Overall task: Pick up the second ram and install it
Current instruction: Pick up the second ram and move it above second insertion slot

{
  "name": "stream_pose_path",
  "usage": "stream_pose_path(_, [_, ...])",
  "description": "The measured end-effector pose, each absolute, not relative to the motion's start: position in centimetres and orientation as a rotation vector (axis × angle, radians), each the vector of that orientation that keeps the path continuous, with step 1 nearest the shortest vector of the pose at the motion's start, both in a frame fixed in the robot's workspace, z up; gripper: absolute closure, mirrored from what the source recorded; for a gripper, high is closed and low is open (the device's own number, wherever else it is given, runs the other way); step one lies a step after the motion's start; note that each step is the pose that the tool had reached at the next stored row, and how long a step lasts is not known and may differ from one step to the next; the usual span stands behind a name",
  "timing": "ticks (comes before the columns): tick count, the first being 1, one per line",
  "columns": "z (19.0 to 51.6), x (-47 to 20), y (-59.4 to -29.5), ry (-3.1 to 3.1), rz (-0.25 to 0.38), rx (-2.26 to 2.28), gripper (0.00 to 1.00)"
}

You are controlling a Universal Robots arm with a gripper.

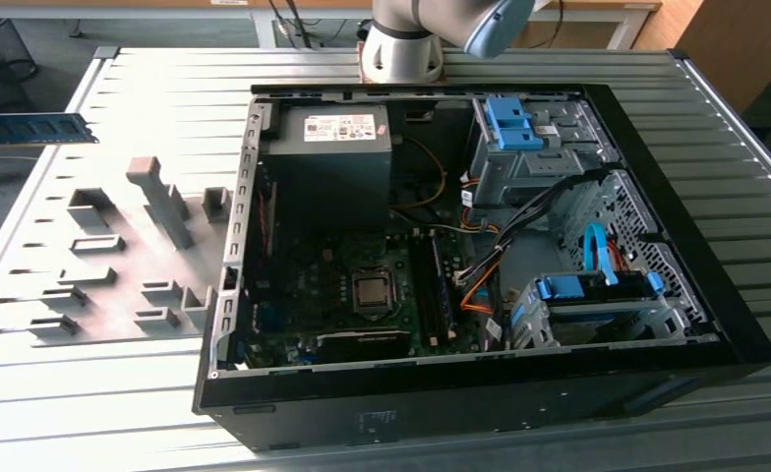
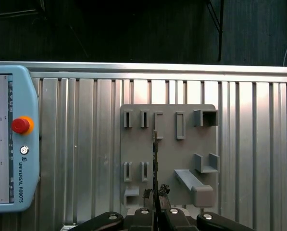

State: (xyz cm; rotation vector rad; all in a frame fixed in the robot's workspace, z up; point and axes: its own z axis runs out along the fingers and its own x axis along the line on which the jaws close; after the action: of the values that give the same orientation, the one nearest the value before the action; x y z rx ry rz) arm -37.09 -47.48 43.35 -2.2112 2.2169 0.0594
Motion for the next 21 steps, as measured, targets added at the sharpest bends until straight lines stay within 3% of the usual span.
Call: stream_pose_path(21, [43.3, -35.8, -47.5, 2.217, 0.059, -2.211, 0.86])
